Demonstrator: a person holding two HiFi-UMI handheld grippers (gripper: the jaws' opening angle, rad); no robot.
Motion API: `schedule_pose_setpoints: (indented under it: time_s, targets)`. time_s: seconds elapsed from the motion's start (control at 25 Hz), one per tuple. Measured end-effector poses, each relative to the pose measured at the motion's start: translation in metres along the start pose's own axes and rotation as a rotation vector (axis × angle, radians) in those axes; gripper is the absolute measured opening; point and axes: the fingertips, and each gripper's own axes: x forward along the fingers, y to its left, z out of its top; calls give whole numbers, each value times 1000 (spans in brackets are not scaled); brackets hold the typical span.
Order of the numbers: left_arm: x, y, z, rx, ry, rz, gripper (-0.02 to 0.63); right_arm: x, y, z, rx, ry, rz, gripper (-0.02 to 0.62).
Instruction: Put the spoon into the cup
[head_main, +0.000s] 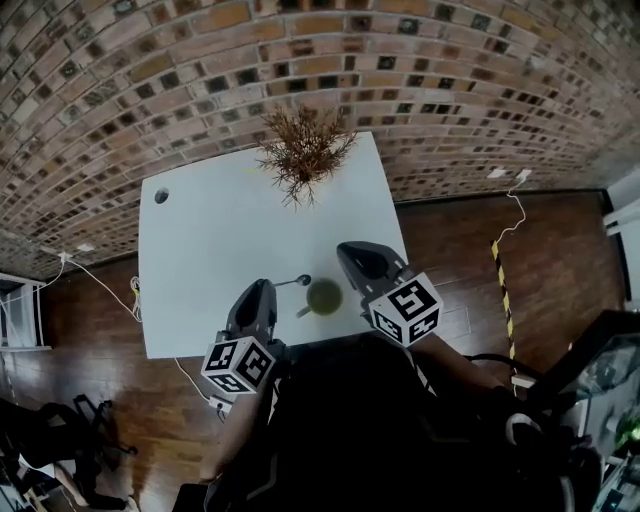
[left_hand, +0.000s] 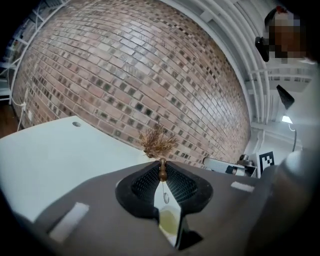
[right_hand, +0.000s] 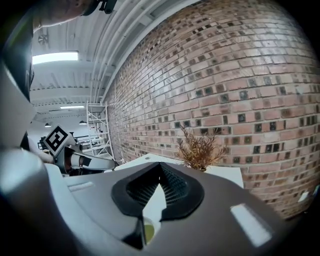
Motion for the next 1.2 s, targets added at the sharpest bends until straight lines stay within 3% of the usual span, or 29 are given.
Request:
schedule_pose_setpoints:
  time_s: [0.32,0.68,1.2]
  targets:
    - [25,10,-49,11,72,-2,37,2,-23,-48,22,66,-70,6]
    - [31,-5,-71,65,139,-22,35,0,-18,-68,65,85,-30,6]
    - [34,-3,-117,200,233,22,37,-6,-4,-75,72,86,9,6]
